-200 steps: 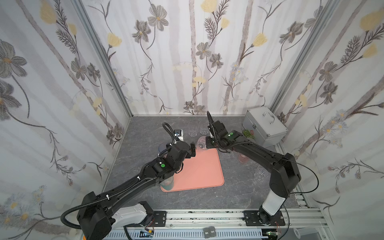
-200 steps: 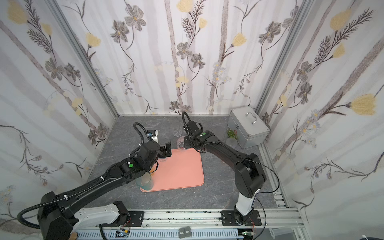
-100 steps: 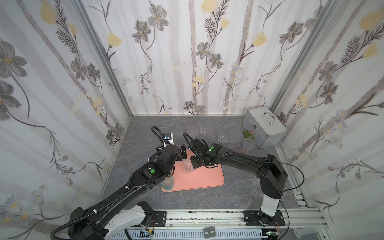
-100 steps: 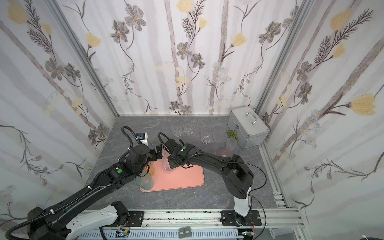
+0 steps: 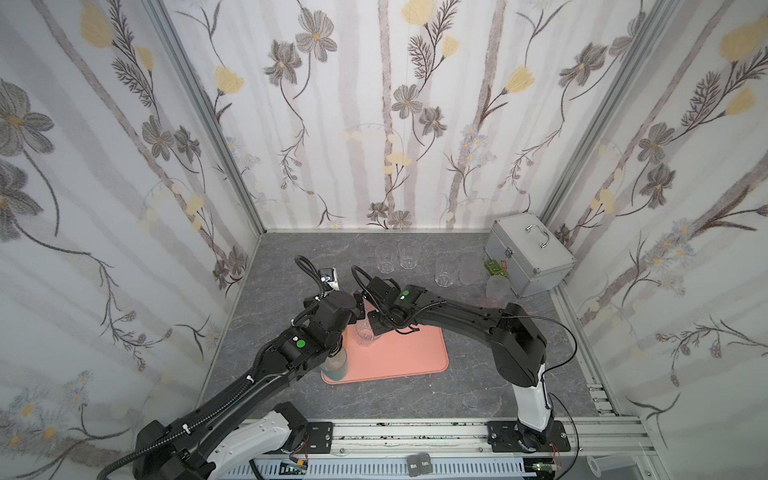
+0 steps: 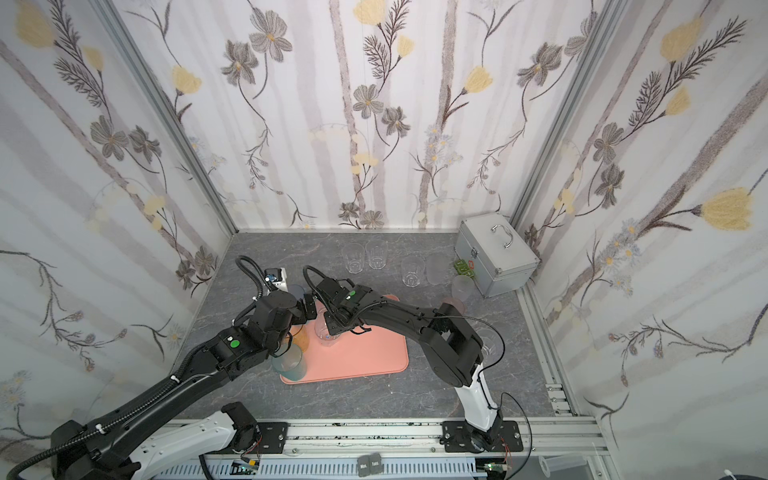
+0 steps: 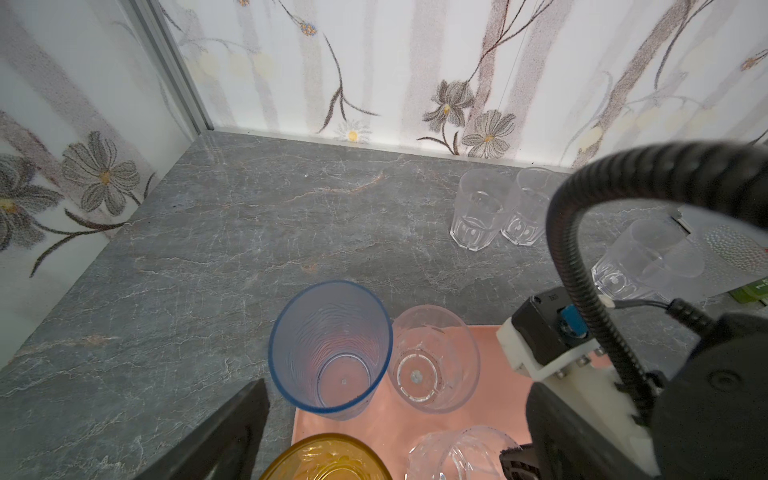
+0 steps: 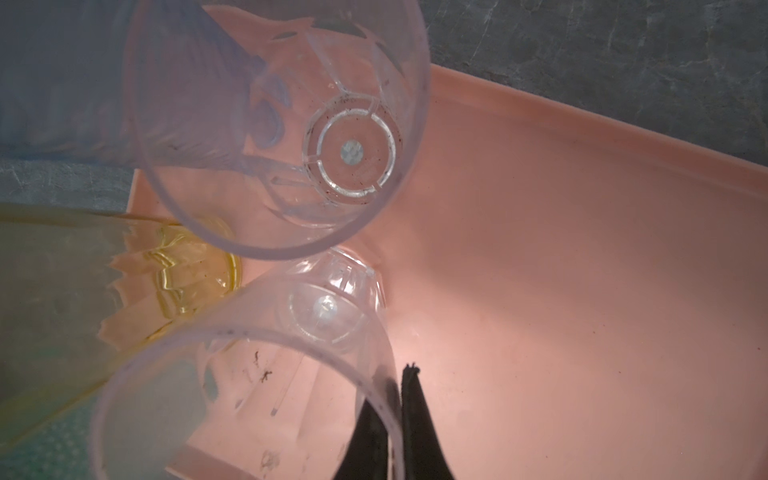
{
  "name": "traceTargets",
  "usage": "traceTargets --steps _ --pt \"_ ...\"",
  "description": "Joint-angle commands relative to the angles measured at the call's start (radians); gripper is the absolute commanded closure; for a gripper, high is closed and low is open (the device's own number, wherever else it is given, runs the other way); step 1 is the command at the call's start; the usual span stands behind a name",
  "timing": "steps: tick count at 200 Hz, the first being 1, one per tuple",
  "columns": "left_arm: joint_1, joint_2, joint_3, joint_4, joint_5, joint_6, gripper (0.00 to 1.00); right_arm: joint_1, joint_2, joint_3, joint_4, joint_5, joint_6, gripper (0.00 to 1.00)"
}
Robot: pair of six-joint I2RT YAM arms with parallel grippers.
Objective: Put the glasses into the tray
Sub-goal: 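Carry the second clear glass onto the tray and open the right gripper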
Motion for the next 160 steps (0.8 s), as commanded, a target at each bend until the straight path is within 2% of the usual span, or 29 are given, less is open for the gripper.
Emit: traceTargets --steps 1,96,160 --pt "0.009 -0.021 -0.006 0.06 0.039 0.001 0.0 0.011 0.023 -0.001 0.024 -0.032 0.021 0.9" --pt "0.015 -0.03 -0.012 0.054 0.058 -0.012 0.0 0.006 0.019 0.018 0.057 -0.103 0.059 0.76" --pt "0.015 -0.03 -0.006 0.052 0.064 -0.011 0.0 -0.016 0.007 -0.018 0.121 -0.144 0.094 0.78"
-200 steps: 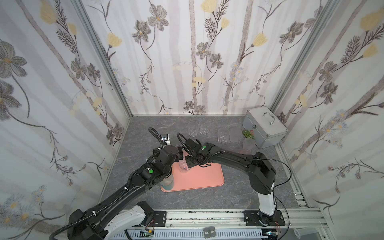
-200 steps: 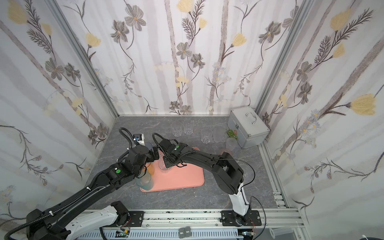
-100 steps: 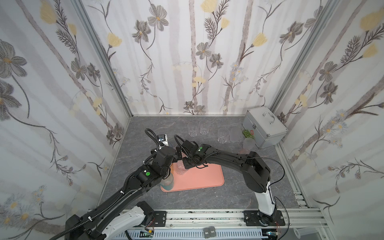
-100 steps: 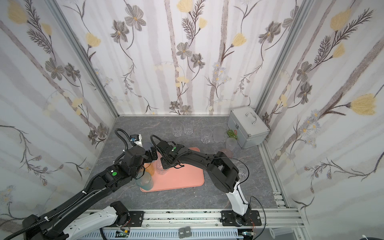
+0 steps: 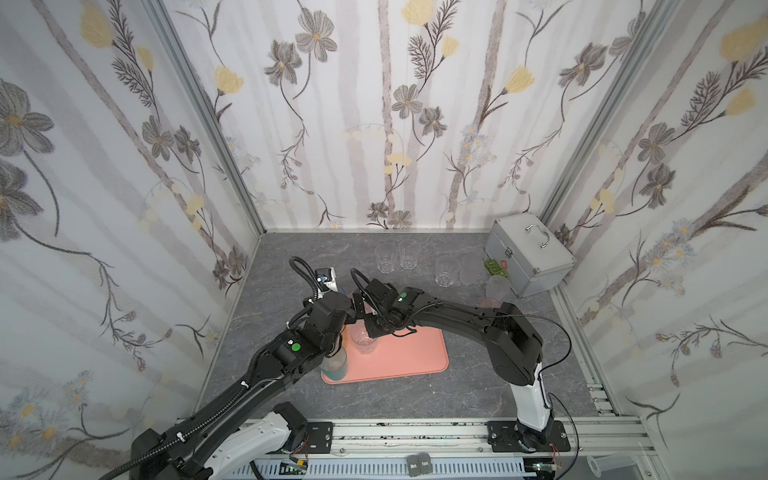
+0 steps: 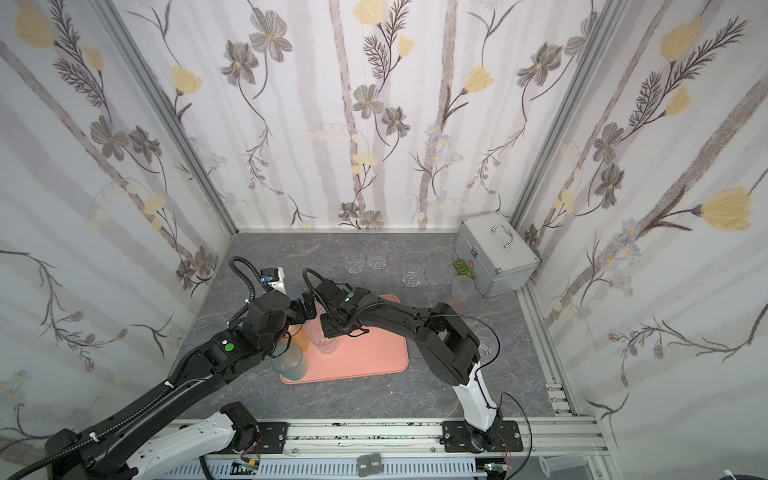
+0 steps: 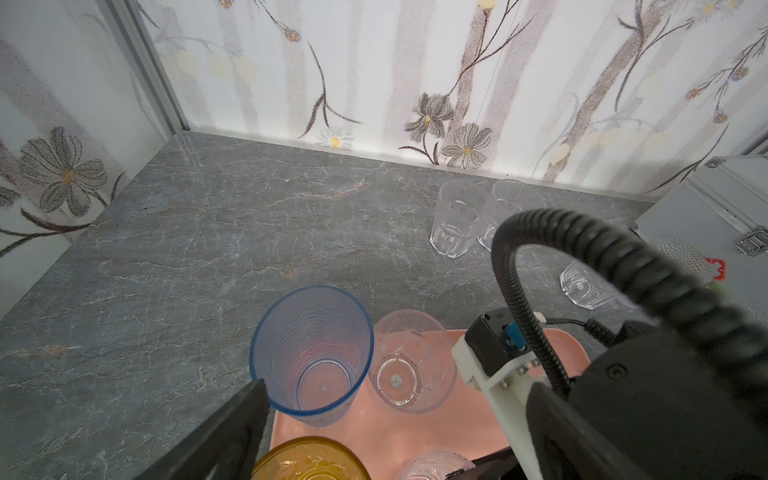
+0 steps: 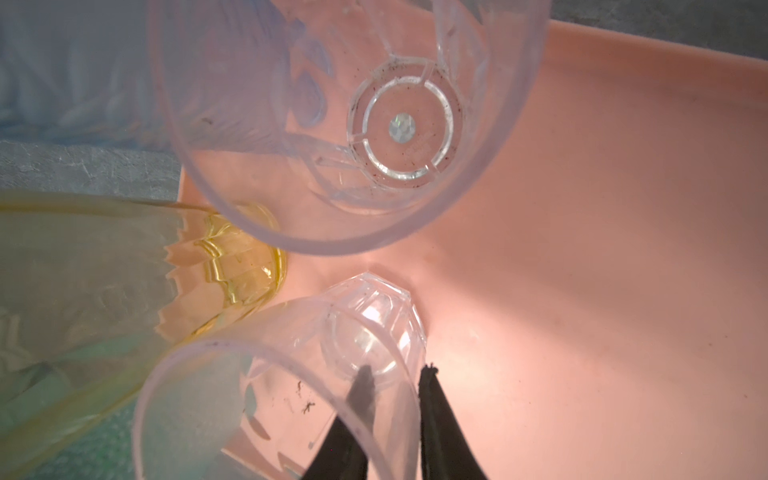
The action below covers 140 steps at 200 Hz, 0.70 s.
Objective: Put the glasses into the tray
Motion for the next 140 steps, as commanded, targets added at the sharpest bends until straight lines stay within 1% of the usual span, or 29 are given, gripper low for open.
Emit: traceTargets --steps 1,49,81,119,140 --pt "0.0 0.001 0.007 0.02 0.008 -0.005 0.0 -0.005 -0.01 -0.003 0.068 -0.015 0.028 0.78" --pt "0.0 0.013 0.008 0.021 0.014 -0.008 0.0 -0.013 -0.016 -0.015 0.088 0.0 0.042 0.8" --pt "0.0 0.016 0.013 0.02 0.017 -0.005 0.0 -0.019 -0.035 -0.027 0.092 -0.008 0.043 0.78" --pt "0.0 0.02 0.021 0.021 0.026 -0.008 0.0 -0.045 -0.103 -0.08 0.103 -0.034 0.029 0.69" --pt "0.0 0.021 0.029 0.02 0.031 -0.011 0.0 -0.083 -0.163 -0.124 0.11 -0.06 0.014 0.63"
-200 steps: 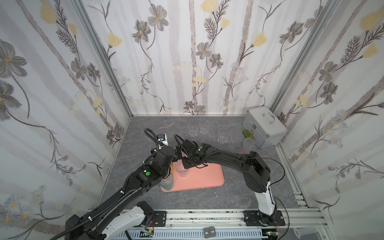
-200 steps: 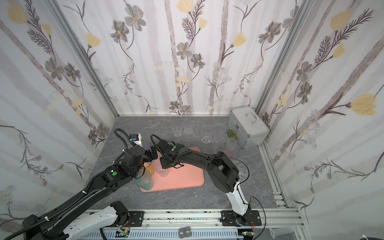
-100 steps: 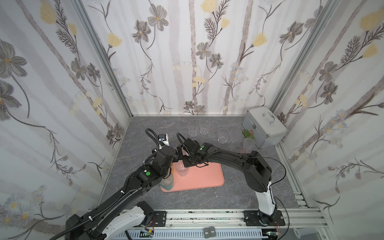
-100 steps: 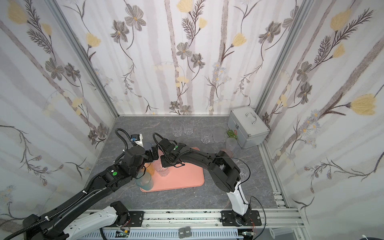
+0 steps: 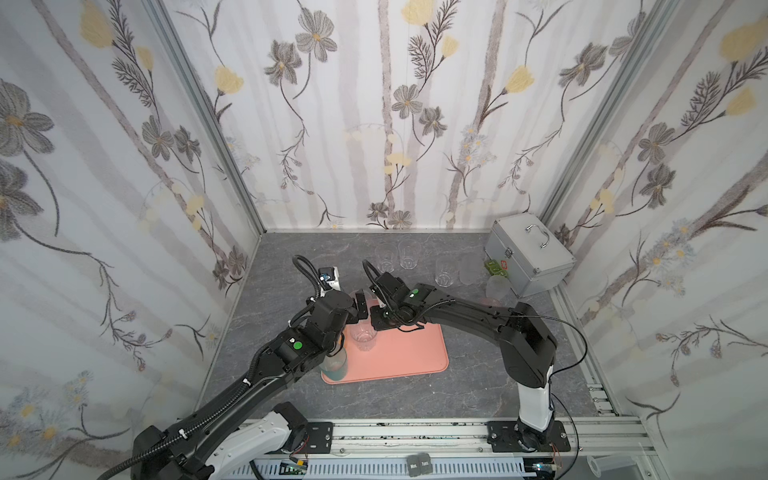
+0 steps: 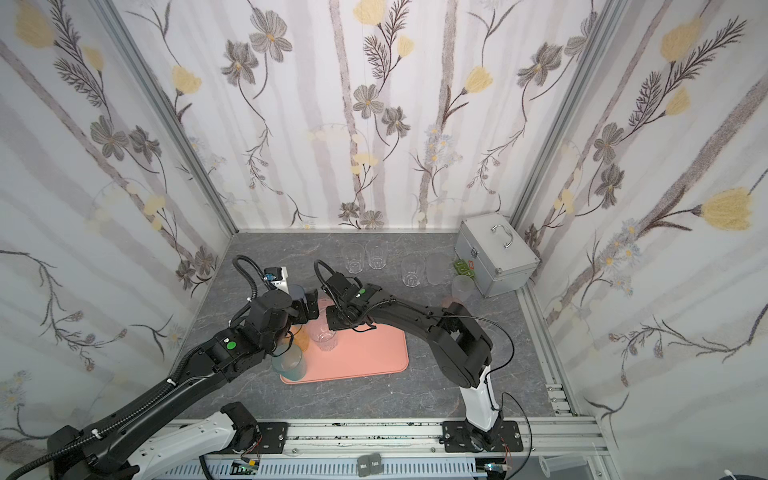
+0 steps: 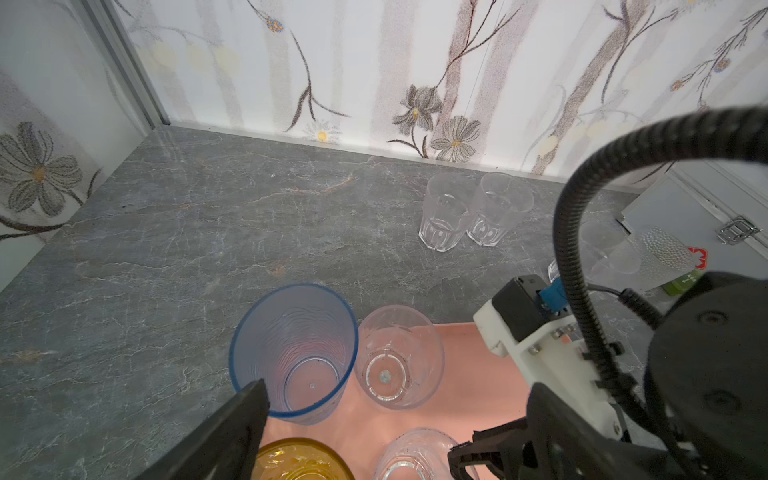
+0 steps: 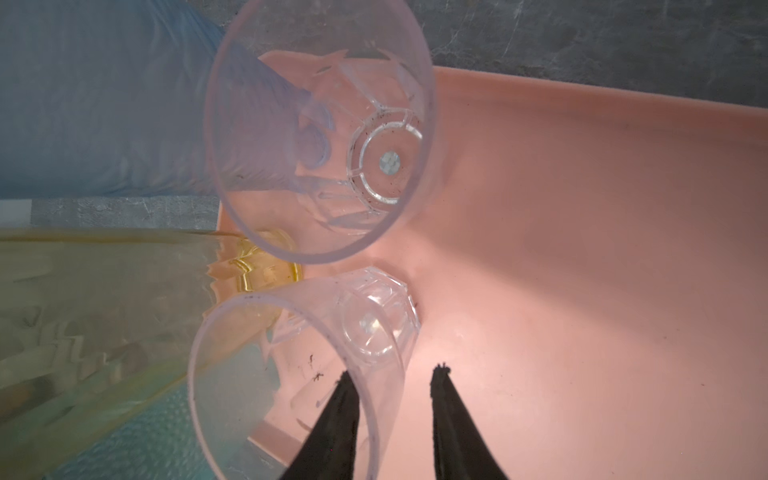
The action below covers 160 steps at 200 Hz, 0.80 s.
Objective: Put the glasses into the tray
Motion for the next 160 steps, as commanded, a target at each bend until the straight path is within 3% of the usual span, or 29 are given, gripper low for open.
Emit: traceTargets --steps 1,42,104,160 --pt "0.0 0.002 0.015 0.016 0.0 -0.011 0.0 -0.034 -0.059 -0.037 0.05 -0.031 -0.015 0.63" --pt "-0.024 0.077 0.079 0.02 0.048 -0.058 0.0 -0.199 -0.164 -0.09 0.027 -0.002 -0.084 0.58" --pt "-0.137 0.304 0.132 0.111 0.078 -0.078 0.0 -0.449 -0.186 -0.09 0.051 0.06 -0.131 0.55" --pt "-0.245 0.577 0.24 0.177 0.091 -0.035 0.0 -0.649 -0.132 -0.076 0.146 0.058 -0.068 0.53"
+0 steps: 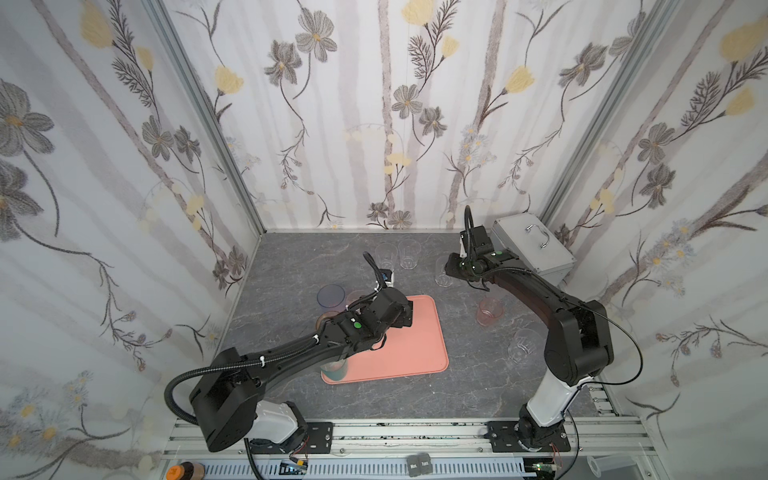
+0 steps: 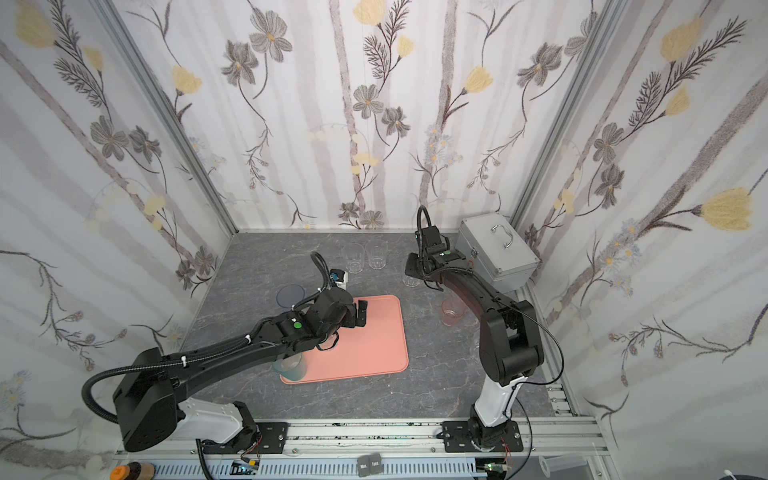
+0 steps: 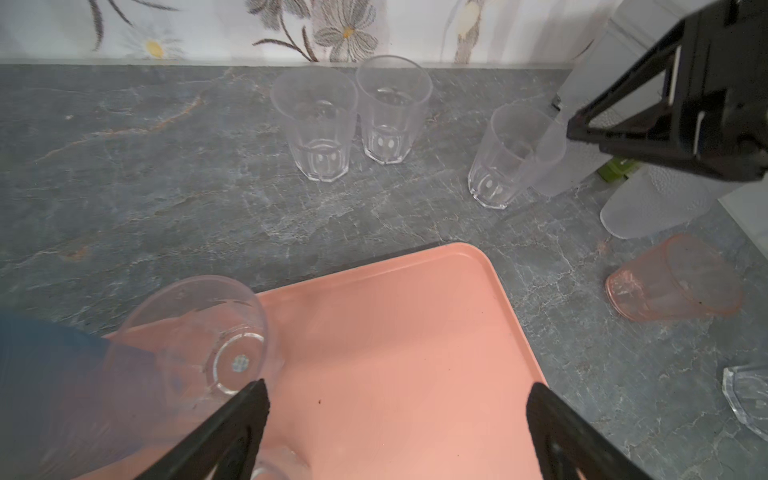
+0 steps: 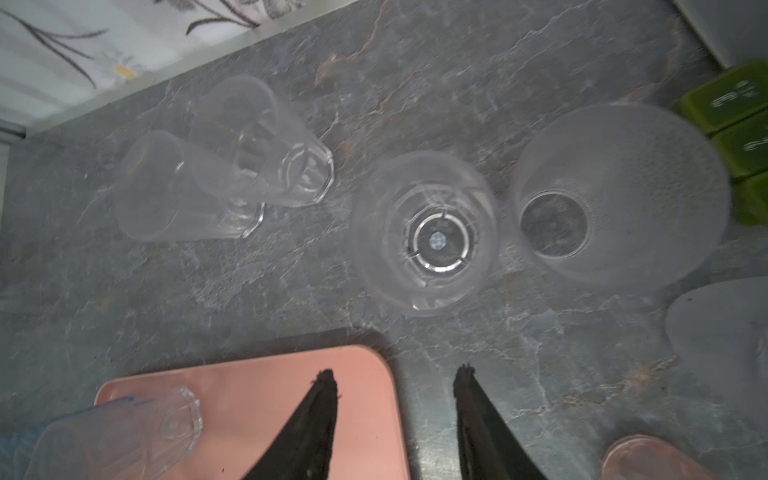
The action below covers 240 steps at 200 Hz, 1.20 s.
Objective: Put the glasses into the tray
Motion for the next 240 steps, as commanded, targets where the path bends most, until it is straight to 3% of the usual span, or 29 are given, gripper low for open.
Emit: traceTargets --steps 1,38,102,181,240 --pt "-0.03 0.08 0.058 0.056 0.002 0.019 0.0 -0.048 0.036 0.009 0.094 -0.006 0.046 0.53" --pt "-0.074 0.199 0.116 0.059 0.013 0.04 0.0 -0.074 0.101 0.021 0.145 -0.065 0.092 0.53" --pt "-0.085 0.251 0.133 0.06 0.02 0.043 0.0 -0.079 0.188 0.013 0.189 -0.105 0.115 0.56" --pt "-0.087 0.229 0.141 0.06 -0.019 0.044 0.0 -0.077 0.154 -0.053 0.219 -0.092 0.097 0.87" --pt "-0.083 0.136 0.123 0.06 -0.093 0.041 0.0 -0.024 -0.024 -0.178 0.257 -0.1 0.063 0.94"
